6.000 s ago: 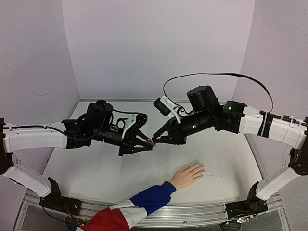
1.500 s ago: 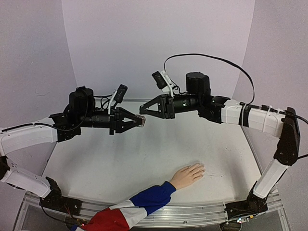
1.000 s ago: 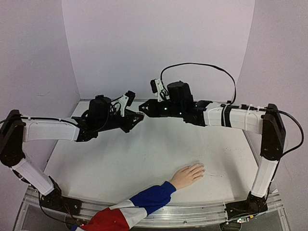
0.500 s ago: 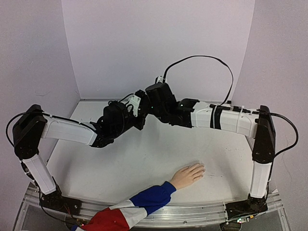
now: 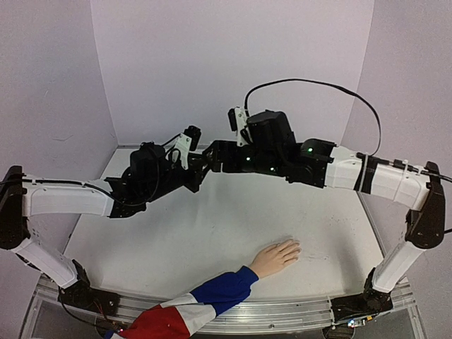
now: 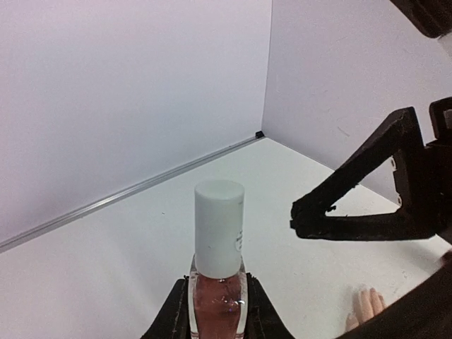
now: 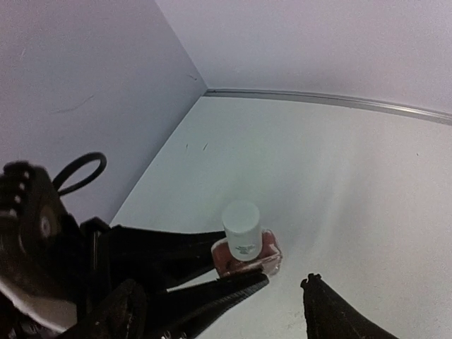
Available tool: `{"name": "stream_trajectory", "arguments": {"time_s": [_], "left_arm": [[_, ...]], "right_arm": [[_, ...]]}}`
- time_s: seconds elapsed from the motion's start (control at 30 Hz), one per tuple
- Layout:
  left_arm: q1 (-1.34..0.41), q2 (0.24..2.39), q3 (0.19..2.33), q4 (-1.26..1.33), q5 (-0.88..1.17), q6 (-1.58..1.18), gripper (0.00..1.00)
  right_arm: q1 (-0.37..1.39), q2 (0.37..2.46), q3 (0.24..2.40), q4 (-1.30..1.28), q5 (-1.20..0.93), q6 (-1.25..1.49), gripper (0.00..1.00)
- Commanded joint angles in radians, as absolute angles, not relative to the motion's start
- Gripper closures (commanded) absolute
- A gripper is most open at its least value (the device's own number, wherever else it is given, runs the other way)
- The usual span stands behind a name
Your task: Paint the nails
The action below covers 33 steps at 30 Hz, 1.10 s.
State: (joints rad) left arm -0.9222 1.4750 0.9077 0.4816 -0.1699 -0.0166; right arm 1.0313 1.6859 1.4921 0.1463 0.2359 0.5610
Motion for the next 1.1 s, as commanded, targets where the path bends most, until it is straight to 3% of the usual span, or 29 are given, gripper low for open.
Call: {"name": "stream_trajectory", "arguments": {"time_s": [0.0,0.2,0.43,0.53,0.7,0.87,1.07], "left_arm": [[-0.868,1.359,0.909,0.331,-0.018,-0.118,1.0],[-0.782,1.27,0.892,0.248,0.363,-0.173,1.0],[-0.761,1.266,0.935,0.247,0.87,-0.223,1.0],[-0.761,1.279,0.957,0.247,0.956,-0.244,1.0],[-0.762,1.292,0.969,0.247,1.016,-0.257,1.0],[-0.762,1.302,0.982,0.247,1.034,-0.266,1.0],[-0.762,1.314,0.997,0.249,1.039,-0.265,1.0]], "right_arm": [[0.964,1.568,1.427,0.121,-0.076,0.478,0.21],[0.901,1.472,1.344,0.168,-0.369,0.315,0.17],[0.815,1.479,1.288,0.368,-0.776,0.291,0.22],[0.814,1.502,1.298,0.431,-0.852,0.287,0.24],[0.814,1.584,1.347,0.488,-0.971,0.337,0.4],[0.818,1.614,1.336,0.624,-1.059,0.405,0.41],[0.825,1.64,1.335,0.676,-1.081,0.437,0.59]]}}
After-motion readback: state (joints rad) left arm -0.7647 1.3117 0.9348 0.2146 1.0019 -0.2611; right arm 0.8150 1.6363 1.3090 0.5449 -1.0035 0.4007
